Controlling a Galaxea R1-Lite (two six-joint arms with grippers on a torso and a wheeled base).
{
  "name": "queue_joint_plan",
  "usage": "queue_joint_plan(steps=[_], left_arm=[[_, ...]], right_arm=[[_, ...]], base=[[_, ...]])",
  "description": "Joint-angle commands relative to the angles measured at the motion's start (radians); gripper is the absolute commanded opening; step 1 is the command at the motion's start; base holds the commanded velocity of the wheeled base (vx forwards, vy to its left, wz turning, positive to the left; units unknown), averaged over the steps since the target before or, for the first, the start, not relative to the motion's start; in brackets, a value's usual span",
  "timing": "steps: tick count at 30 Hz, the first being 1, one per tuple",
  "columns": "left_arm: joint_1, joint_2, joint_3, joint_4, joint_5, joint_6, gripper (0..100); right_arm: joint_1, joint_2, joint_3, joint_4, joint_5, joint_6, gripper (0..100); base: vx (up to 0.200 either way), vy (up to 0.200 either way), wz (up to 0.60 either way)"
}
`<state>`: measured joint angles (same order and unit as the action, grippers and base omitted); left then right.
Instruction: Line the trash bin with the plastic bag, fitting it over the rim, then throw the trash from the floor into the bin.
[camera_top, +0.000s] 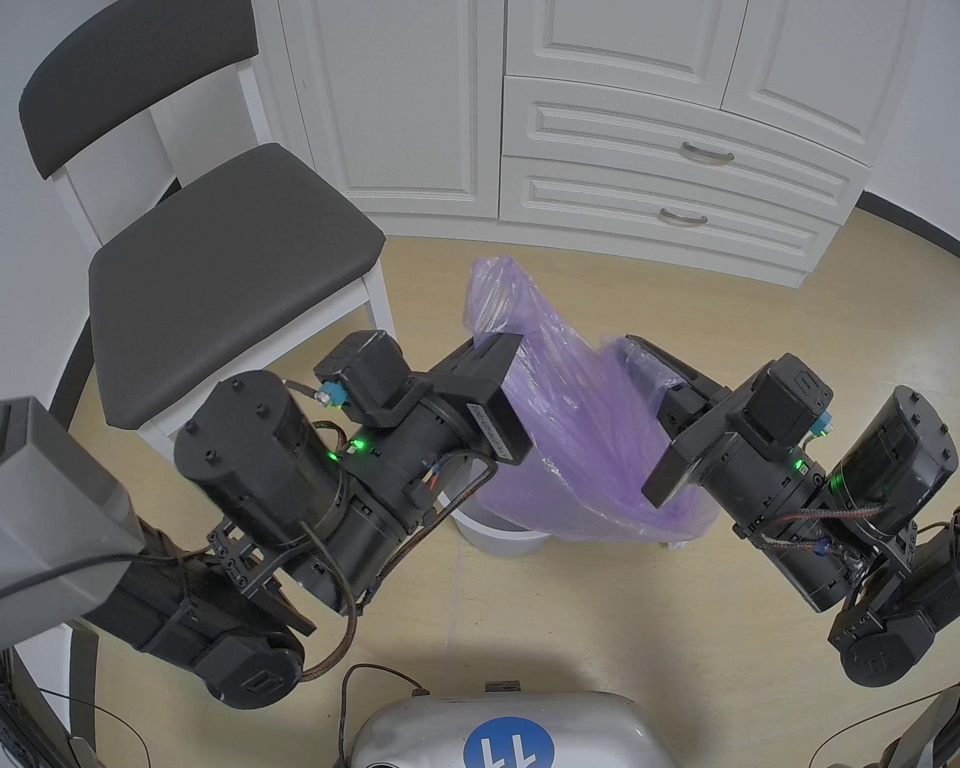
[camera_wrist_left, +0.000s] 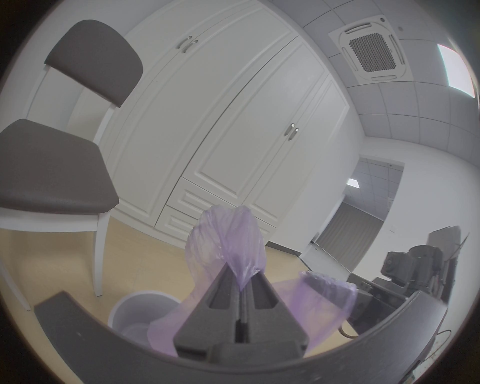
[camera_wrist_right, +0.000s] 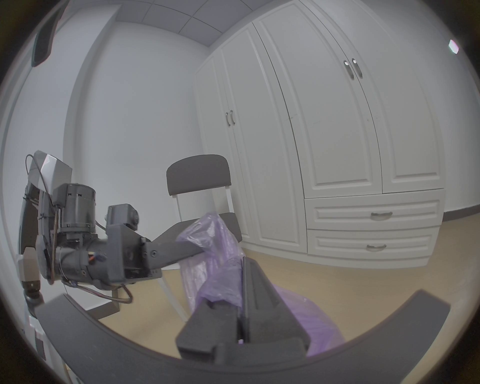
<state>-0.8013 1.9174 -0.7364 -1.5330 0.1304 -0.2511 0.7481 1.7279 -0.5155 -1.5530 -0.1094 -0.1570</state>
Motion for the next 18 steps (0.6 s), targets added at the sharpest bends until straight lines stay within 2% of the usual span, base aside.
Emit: queue_joint_plan(steps=[1,11,18], left_arm=[[0.01,0.057,-0.032,0.001,0.017,-0.007,0],[0.031,0.098,-0.066,0.001,0.025,-0.022,0],[0.068,0.167,-0.19,0.001,0.104,-0.088,0]], right_arm=[[0.0,0.025,-0.001,-0.018,0.005,0.017,0],[-0.01,0.116,-0.08,-0.018,0.004,0.117,0],[-0.033,0.176,-0.146,-0.018,-0.004,0.163,0]], base=[[0.0,0.0,0.0],[0.0,0.0,0.0],[0.0,0.0,0.0]])
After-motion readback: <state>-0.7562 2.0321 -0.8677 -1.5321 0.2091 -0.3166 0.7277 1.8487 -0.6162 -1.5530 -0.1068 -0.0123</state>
